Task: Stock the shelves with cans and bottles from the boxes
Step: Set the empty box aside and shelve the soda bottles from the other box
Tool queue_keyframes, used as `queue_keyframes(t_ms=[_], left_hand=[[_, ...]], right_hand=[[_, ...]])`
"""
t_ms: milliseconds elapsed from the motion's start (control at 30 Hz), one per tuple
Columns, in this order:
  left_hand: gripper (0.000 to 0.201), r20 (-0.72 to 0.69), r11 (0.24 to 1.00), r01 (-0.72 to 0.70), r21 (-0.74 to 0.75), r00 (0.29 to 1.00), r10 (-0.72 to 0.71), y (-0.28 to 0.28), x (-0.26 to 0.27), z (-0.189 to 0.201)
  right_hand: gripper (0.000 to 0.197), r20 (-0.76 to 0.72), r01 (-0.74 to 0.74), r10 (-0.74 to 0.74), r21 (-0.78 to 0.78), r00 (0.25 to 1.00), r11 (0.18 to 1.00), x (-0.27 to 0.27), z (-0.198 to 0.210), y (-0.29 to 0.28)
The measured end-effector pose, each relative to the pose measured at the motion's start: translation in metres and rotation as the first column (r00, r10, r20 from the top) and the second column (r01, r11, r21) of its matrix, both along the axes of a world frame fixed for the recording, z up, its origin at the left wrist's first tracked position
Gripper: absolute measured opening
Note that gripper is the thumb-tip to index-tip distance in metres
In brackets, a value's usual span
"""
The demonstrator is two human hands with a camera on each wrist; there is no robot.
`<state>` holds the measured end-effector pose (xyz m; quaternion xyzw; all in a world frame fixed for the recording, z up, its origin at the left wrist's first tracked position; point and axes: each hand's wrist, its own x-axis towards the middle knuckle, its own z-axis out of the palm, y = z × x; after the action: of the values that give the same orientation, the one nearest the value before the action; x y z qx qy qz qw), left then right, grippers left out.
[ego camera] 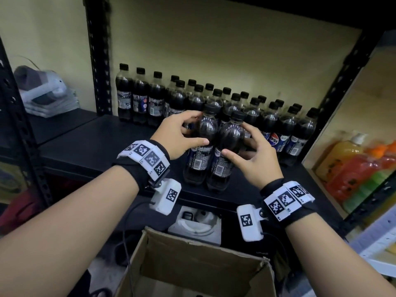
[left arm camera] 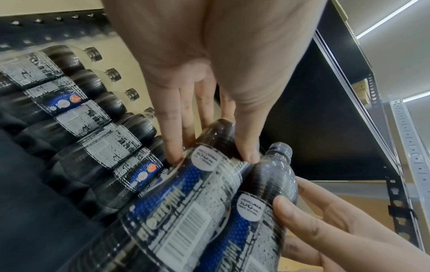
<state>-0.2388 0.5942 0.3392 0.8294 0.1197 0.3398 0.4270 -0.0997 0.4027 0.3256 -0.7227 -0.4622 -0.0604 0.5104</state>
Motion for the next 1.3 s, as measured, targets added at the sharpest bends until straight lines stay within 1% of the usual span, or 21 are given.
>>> queue_keyframes(t_ms=[200,367,500,667,867,933,1033,1067,1300], left_hand=[[0.081,-0.053,0.999,-0.034,-0.016,0.998,0.033,0.027,0.000,0.008],[0.076,-0.073,0.995,-0.016,-0.101,0.997,0.009,0.055,0.002,0.014],[0.070,-0.110,0.992,-0.003,-0.124,0.994,-0.010,0.086,0.001,0.019],[0.066,-0.104,0.984,-0.015,-0.176,0.995,-0.004,0.123,0.002,0.016],[0.064,-0.113,0.977,-0.035,-0.211,0.994,0.011,0.166,0.000,0.017],[0.069,-0.111,0.974,-0.060,-0.219,0.993,0.036,0.179,-0.002,0.017],[0.083,-0.113,0.975,-0.093,-0.203,0.991,0.071,0.195,-0.004,0.017],[0.084,-0.112,0.974,-0.099,-0.202,0.991,0.077,0.199,-0.004,0.017],[0.075,-0.060,0.975,-0.109,-0.191,0.993,0.099,0.225,-0.001,0.015]], right_hand=[[0.081,0.012,0.003,-0.002,-0.015,1.000,1.000,0.004,-0.002,0.027],[0.081,-0.001,-0.014,0.014,-0.008,1.000,1.000,0.007,-0.002,0.063],[0.081,0.006,-0.014,0.015,-0.013,1.000,1.000,0.009,-0.003,0.095],[0.082,-0.012,-0.035,0.035,0.016,0.999,0.999,0.009,-0.006,0.134],[0.082,-0.006,-0.041,0.041,-0.002,0.999,0.999,0.012,-0.008,0.185],[0.082,-0.003,-0.044,0.044,0.001,0.999,0.999,0.013,-0.009,0.203],[0.084,0.016,-0.043,0.043,0.004,0.999,0.999,0.012,-0.007,0.224],[0.084,0.023,-0.042,0.042,0.005,0.999,0.999,0.012,-0.006,0.230],[0.082,0.098,-0.005,0.004,0.011,0.995,1.000,0.009,-0.001,0.259]])
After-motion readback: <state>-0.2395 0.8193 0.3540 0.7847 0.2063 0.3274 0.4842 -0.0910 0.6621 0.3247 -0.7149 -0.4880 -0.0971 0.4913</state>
